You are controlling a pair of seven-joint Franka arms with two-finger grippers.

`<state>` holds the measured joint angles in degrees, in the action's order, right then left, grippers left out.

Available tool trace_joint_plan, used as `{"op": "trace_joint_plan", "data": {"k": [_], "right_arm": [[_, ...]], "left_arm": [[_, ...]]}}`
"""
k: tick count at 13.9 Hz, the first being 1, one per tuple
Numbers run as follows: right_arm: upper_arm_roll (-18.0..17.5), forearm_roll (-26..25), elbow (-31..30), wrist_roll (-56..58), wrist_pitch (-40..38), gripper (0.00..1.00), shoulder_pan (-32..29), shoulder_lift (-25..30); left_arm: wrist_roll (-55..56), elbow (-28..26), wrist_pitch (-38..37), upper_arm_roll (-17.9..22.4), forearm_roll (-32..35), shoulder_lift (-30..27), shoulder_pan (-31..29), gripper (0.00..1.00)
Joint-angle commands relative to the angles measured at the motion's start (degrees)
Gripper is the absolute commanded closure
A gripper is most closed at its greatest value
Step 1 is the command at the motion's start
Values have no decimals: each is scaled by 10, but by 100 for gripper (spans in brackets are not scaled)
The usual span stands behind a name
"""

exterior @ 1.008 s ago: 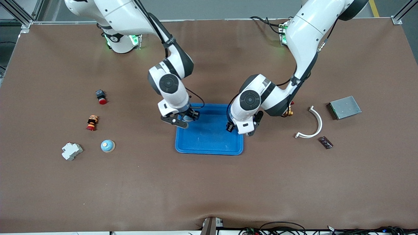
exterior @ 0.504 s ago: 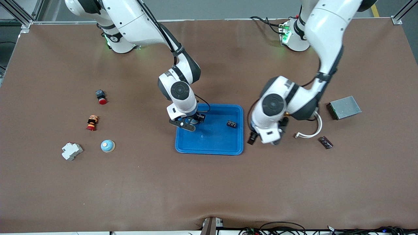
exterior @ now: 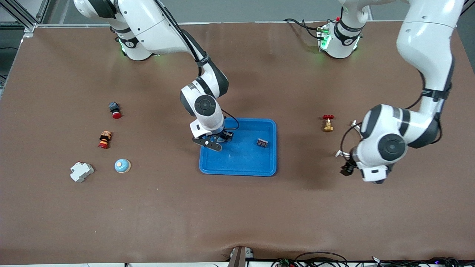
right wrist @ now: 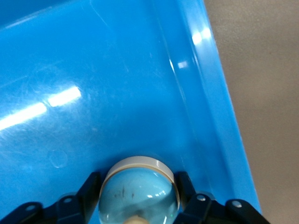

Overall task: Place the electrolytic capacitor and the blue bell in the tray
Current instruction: 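Open both grippers in the tray and move the left gripper to the second capacitor, then grasp the second capacitor with the left gripper while the right gripper reaches the bell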

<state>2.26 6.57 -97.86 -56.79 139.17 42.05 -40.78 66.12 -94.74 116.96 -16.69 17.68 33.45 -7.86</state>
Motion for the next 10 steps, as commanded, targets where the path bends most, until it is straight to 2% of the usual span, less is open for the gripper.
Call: {"op": "trace_joint_plan", "data": {"k": [1,3,5,7,10], "right_arm": [[4,-12,45,-8,-35,0,3,-11],[4,-12,90,-10,-106,0,5,-11],[4,-16,108,4,-148,0,5,-5],[5,-48,133,56,-197,0,-6,-5],[6,-79,130,174,-211,0,-74,8]], "left_arm": [[-134,-5,2,-6,40,8,-60,0],[-180,-2,3,-7,53,29,-96,0],[-184,-9,3,-7,52,33,-101,3],[-184,-9,3,-7,50,39,-102,4],[-184,-6,3,-10,46,38,-107,9]]}}
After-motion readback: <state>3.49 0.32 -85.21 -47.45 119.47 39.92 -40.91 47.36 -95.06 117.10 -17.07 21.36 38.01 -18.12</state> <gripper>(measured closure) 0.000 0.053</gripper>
